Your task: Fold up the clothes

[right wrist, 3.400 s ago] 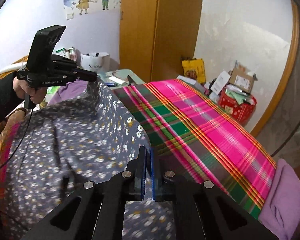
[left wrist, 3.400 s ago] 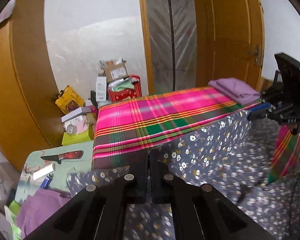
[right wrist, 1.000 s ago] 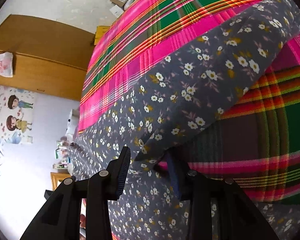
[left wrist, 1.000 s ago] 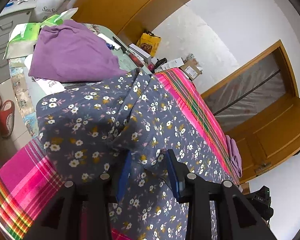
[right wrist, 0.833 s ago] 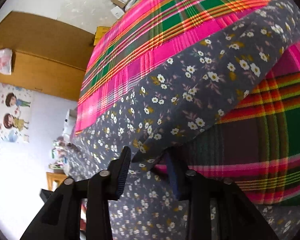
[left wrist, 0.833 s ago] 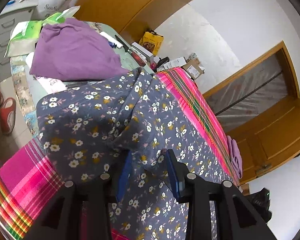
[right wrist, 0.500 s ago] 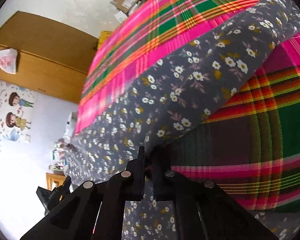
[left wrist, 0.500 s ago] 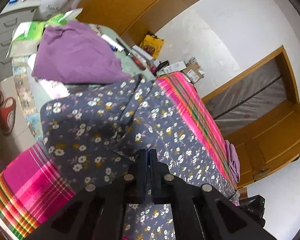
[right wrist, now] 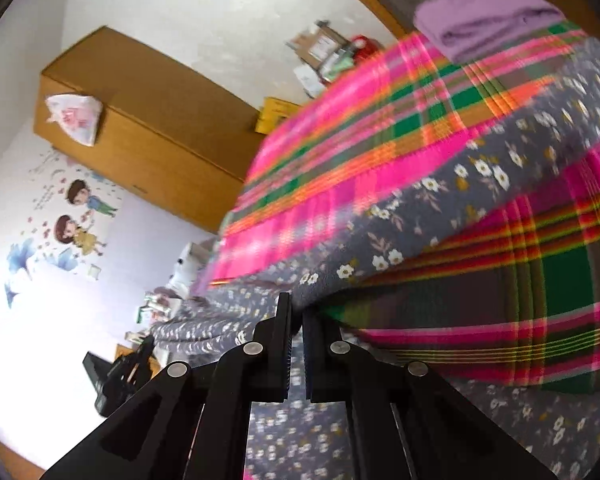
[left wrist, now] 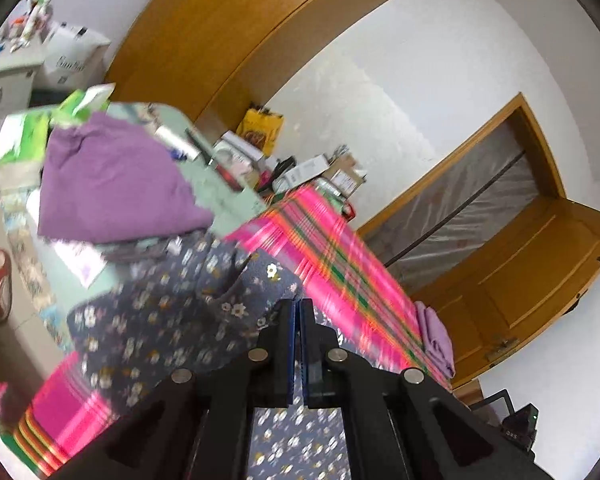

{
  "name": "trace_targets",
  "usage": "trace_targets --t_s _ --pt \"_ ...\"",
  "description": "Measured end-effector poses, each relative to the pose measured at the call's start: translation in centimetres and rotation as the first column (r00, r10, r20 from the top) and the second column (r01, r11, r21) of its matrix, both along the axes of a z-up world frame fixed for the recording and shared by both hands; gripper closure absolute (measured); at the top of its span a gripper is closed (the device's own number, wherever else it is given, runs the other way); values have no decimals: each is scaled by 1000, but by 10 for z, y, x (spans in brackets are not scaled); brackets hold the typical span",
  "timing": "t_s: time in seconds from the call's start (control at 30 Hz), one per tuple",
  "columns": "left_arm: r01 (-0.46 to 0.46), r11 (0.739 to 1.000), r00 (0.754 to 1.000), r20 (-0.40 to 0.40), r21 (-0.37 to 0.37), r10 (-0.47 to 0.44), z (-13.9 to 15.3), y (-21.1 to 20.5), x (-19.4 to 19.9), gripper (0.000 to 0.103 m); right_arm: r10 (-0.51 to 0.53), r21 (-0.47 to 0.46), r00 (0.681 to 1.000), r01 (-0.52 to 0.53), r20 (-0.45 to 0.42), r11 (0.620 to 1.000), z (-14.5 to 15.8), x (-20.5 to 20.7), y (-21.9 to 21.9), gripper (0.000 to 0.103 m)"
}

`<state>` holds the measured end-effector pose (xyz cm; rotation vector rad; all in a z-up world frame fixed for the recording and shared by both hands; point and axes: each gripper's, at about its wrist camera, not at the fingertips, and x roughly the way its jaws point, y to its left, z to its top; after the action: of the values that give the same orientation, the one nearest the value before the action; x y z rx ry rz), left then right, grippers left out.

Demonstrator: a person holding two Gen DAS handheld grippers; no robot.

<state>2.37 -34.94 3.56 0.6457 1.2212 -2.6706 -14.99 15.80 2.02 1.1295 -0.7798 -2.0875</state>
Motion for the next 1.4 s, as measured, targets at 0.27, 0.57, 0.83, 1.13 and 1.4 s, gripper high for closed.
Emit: trace_targets --t_s 0.27,0.57,0.83,1.13,1.4 --pt "2 999 998 -57 -48 -5 31 -14 0 101 73 -19 993 -75 -92 997 32 30 -8 99" --pt "-22 1000 1000 12 12 22 -13 -30 32 101 252 71 967 -255 41 964 -18 72 -37 99" --pt "-50 996 991 125 71 40 -71 -40 47 101 283 119 938 -310 198 943 -80 79 -43 98" --pt "-32 998 988 156 60 22 -81 -37 45 101 321 177 929 -352 183 919 -68 85 -44 74" --pt "-16 999 983 186 35 9 -84 -30 43 101 461 425 880 -374 -118 824 -8 116 -52 71"
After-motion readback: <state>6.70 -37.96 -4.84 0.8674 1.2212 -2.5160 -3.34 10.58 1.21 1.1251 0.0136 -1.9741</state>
